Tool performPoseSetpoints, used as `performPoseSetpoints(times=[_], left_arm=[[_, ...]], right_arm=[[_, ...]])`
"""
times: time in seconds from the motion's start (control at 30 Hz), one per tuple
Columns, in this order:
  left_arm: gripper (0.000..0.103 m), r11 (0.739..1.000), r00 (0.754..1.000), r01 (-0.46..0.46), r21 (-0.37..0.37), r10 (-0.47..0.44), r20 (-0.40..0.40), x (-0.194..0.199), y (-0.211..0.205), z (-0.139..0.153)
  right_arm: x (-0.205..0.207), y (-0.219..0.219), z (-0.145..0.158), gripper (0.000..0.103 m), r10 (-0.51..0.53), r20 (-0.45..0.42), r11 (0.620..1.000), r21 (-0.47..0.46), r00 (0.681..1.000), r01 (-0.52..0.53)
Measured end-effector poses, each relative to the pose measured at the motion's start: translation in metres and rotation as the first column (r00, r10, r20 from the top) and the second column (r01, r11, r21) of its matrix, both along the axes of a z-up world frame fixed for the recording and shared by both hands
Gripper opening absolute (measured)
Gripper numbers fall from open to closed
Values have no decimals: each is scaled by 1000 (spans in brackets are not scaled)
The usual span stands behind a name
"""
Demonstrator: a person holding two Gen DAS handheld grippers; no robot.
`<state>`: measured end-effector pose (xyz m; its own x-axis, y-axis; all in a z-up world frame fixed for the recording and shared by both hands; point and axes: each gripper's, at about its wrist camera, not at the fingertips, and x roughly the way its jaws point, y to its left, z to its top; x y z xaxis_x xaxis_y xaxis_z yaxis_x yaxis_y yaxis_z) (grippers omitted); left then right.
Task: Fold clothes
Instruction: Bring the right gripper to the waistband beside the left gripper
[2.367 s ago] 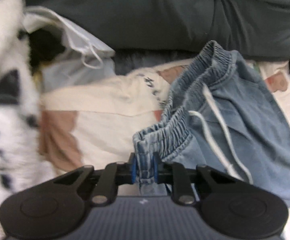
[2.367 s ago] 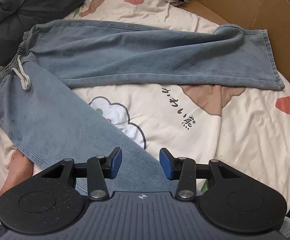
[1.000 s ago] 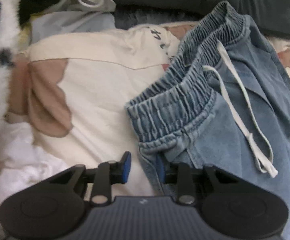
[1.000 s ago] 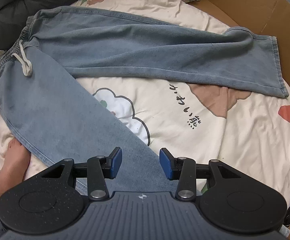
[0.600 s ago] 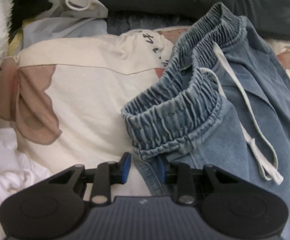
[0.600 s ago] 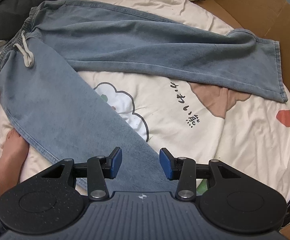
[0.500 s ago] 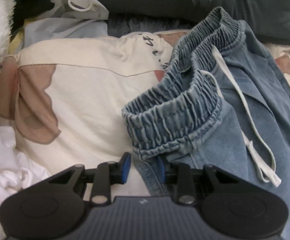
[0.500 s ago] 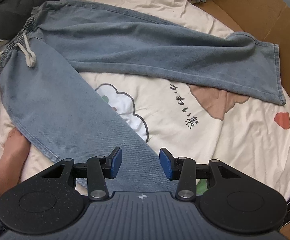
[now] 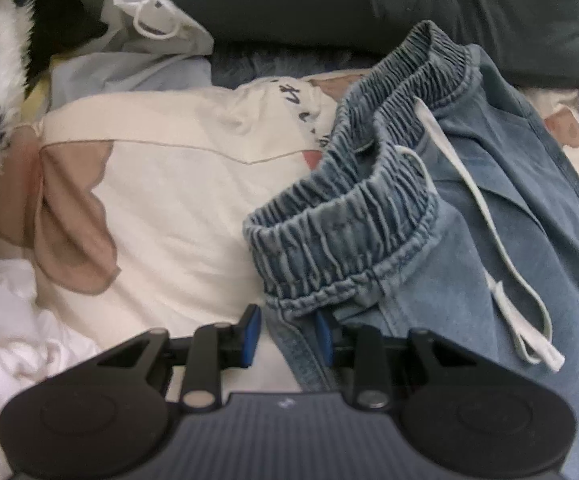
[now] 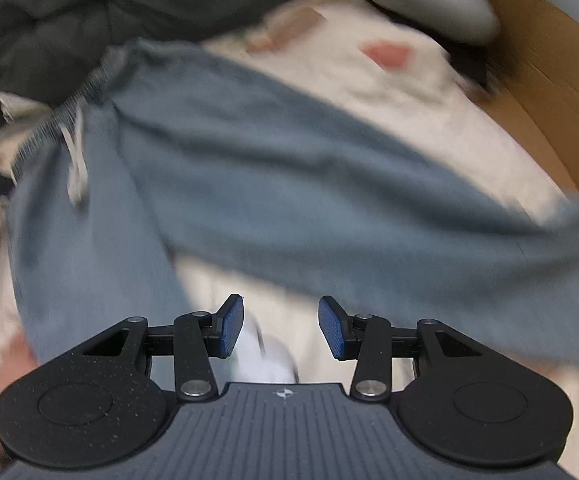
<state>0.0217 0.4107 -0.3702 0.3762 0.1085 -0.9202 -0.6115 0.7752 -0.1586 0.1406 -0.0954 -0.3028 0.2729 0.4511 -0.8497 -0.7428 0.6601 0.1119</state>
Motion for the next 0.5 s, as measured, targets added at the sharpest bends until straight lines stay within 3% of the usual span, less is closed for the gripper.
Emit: performPoseSetpoints(times=[0.1,0.3,0.5], left_arm=[[34,999,999,-31,-15,30,-10,0,2,1],[34,994,1000,23,104,-21,-17,5,-16,0],[30,995,997,-53,83,49,55,-6,-17,0]], right_arm=[[36,36,0,49,96,31,995,38,995,-97],[90,103,5,49,187,58,977,96,981,-192],[119,184,0,49,306,69,944,107,950,-312]])
